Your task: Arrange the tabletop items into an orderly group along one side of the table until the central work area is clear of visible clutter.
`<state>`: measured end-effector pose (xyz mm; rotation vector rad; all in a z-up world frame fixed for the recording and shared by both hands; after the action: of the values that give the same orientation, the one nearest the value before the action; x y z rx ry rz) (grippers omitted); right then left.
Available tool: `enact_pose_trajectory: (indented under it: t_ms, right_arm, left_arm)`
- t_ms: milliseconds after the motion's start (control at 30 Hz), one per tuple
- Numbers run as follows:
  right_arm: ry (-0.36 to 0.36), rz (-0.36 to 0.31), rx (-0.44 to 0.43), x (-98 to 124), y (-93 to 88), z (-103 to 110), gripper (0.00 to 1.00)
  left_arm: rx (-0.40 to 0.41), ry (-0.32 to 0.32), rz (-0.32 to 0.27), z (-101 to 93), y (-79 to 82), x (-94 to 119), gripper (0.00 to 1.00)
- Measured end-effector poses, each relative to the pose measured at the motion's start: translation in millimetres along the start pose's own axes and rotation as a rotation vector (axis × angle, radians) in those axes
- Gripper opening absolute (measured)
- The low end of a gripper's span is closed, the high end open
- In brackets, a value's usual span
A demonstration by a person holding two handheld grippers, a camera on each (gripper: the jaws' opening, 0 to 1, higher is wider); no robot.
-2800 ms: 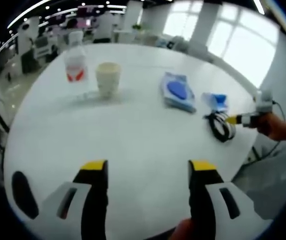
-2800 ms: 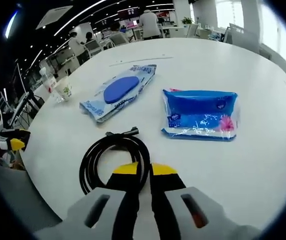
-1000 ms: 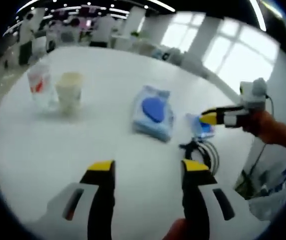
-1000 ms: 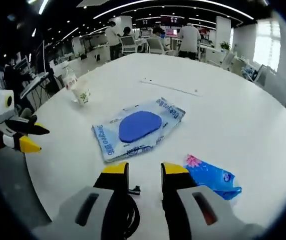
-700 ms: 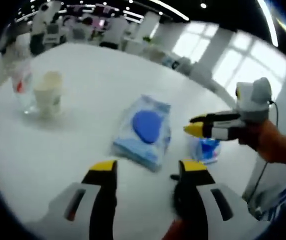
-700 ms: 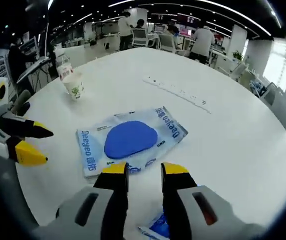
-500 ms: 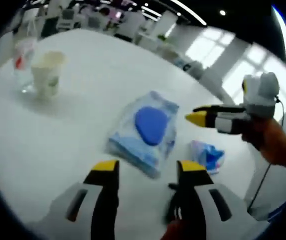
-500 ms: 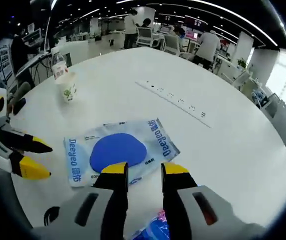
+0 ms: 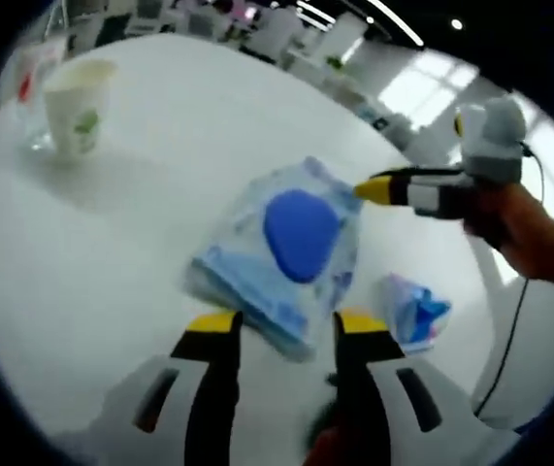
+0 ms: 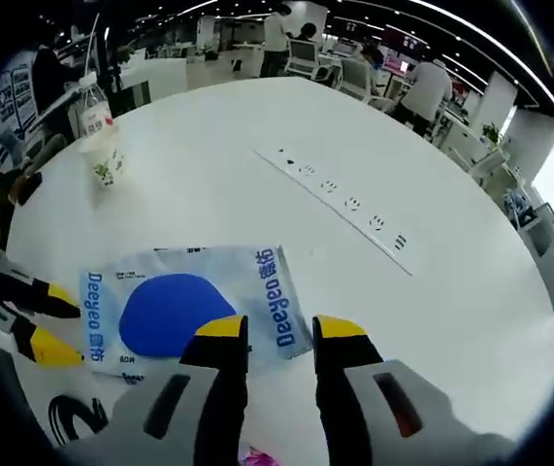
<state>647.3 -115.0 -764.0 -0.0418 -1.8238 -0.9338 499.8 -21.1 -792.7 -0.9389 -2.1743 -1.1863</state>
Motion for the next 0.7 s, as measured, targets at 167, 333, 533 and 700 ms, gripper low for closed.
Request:
enact_pose_trajectory:
  t_ms: [167,333,533,700]
  right_arm:
    - [-0.02,0.03,0.098,-10.2,-6.9,-3.8,0.25]
    - [0.008,0.052,0.019,-19.9,-14.9,-8.9,0.26]
    - [0.024,0.045,-0.065,-16.0,-17.9,-3.9,0.19]
    - [0.039,0.046,-0.101,-9.6,-22.2,-0.3,0.03]
  left_arm:
    - [0.019,0.01,-0.006,5.2,2.9,-3.1,0.33]
    - [0.044,0.004,-0.006,2.5,3.1,-5.3,0.32]
    - [0.046,0.03,-0.021,9.5,7.7,-6.7,0.25]
    - [0.017,0.066,-0.01,18.1,9.3,-7.3,0.16]
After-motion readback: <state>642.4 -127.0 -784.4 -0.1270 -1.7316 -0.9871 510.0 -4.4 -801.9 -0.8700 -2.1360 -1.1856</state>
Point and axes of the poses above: the point that each gripper's makers call its tool centre point, and the gripper's own axes: x roughly backward along the fingers, z roughly to its left, y roughly out of its top, the point moved 1 cm from there along x, roughly backward along the fingers, and after that the axes turned 1 degree about z, right-handed, at the moved point
